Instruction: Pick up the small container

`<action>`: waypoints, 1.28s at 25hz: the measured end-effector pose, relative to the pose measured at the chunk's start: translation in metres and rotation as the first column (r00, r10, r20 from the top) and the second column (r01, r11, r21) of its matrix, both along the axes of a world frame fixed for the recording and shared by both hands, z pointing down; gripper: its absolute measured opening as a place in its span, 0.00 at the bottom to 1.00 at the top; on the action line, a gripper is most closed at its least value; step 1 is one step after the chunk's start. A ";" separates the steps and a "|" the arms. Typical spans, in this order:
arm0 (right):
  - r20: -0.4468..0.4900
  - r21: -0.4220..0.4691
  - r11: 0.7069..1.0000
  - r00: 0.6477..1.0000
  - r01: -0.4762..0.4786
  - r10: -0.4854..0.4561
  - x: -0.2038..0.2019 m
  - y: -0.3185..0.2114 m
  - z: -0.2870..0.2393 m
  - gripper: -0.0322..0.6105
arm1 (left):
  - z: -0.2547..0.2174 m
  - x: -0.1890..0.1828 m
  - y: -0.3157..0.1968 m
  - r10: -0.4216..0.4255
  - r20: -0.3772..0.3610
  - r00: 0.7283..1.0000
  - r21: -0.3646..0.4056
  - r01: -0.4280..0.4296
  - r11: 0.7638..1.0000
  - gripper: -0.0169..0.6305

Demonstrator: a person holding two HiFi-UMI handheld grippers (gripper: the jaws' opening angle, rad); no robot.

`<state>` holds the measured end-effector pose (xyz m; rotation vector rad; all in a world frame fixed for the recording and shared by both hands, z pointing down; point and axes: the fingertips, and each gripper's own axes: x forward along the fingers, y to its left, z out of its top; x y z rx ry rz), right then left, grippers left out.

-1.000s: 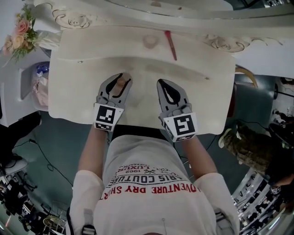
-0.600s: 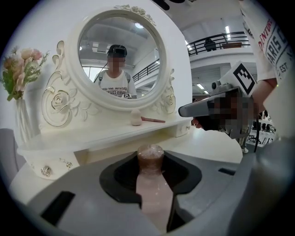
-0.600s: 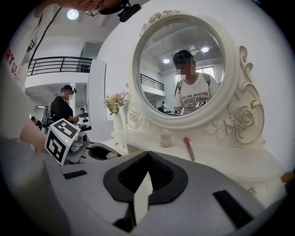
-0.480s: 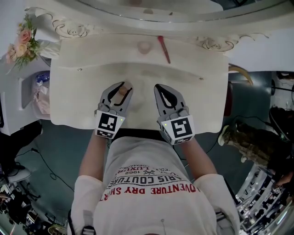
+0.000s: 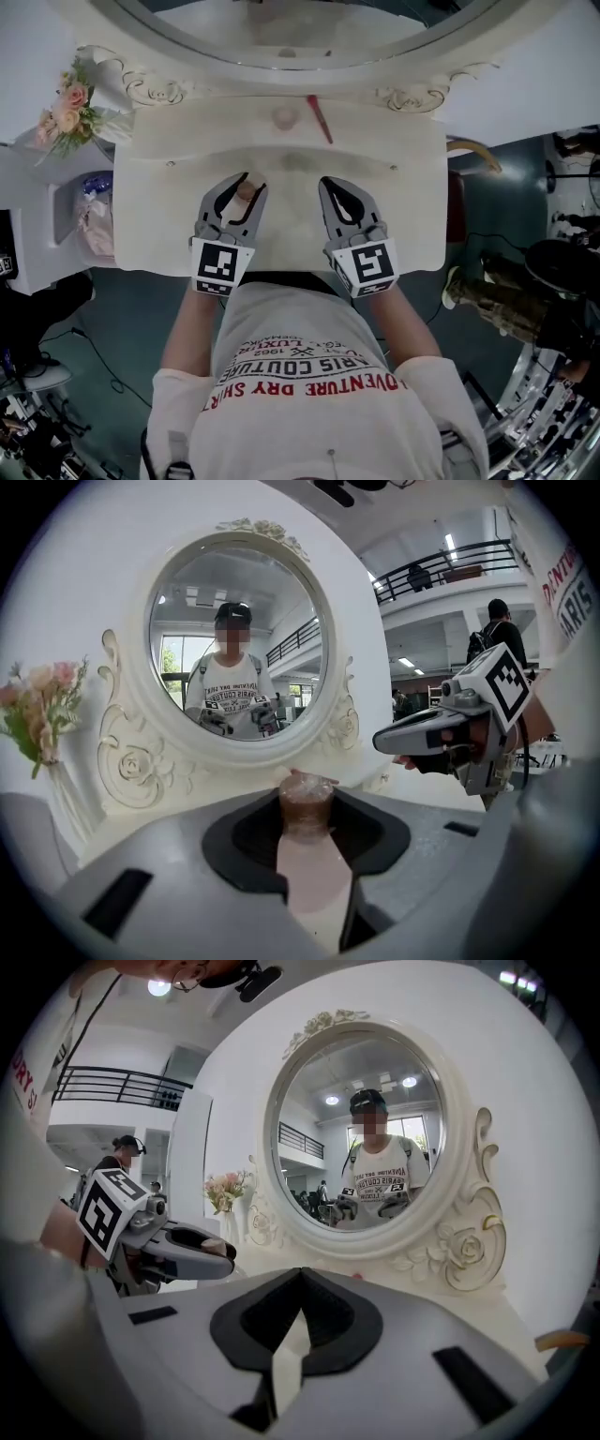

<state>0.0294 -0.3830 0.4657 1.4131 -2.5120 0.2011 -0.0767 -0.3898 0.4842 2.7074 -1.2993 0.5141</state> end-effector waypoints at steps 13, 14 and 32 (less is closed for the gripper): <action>0.057 0.109 0.992 0.997 -0.063 0.057 0.011 0.001 -0.072 0.05 | -0.112 -0.031 0.015 -0.046 -0.081 0.996 0.105 0.054 0.993 0.24; 0.060 0.115 0.991 0.996 -0.066 0.059 0.012 0.003 -0.076 0.05 | -0.117 -0.034 0.016 -0.051 -0.078 0.996 0.111 0.059 0.992 0.24; 0.023 0.174 0.984 0.999 -0.026 0.023 0.011 0.017 -0.102 0.05 | -0.139 -0.047 0.024 -0.101 -0.098 0.990 0.153 0.115 0.981 0.24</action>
